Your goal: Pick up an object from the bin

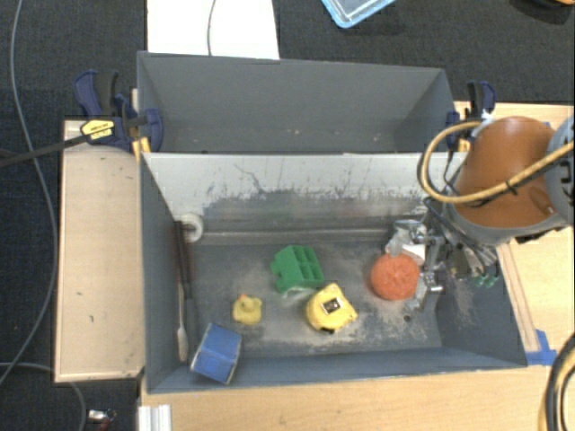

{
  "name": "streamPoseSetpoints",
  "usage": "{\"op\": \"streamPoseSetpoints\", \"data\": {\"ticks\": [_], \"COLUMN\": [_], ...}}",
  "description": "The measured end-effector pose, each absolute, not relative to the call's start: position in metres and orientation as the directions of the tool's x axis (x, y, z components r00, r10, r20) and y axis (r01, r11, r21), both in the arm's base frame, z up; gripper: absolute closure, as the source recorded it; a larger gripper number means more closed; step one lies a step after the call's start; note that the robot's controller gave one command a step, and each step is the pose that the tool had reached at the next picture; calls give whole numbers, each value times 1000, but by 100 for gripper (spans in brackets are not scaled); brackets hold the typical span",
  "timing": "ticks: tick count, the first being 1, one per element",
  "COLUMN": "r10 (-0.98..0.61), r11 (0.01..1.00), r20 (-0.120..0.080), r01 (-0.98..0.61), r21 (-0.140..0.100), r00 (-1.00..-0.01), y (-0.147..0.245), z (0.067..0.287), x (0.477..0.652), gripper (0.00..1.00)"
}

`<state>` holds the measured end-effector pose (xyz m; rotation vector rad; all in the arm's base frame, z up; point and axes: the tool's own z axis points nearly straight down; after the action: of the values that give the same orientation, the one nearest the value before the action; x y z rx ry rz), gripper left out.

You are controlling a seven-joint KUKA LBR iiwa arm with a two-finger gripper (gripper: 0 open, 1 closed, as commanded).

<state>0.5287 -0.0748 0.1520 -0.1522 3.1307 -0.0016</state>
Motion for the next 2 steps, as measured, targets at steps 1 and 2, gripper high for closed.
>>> {"op": "streamPoseSetpoints", "data": {"ticks": [1,2], "r10": [-394,-493], "r11": [919,870], "r20": [-7,-9], "r01": [-394,-493], "r21": [-5,-5], "r00": [-919,-870], "y": [-85,-102], "z": [113,91], "x": [510,524], "gripper": [0,0]}}
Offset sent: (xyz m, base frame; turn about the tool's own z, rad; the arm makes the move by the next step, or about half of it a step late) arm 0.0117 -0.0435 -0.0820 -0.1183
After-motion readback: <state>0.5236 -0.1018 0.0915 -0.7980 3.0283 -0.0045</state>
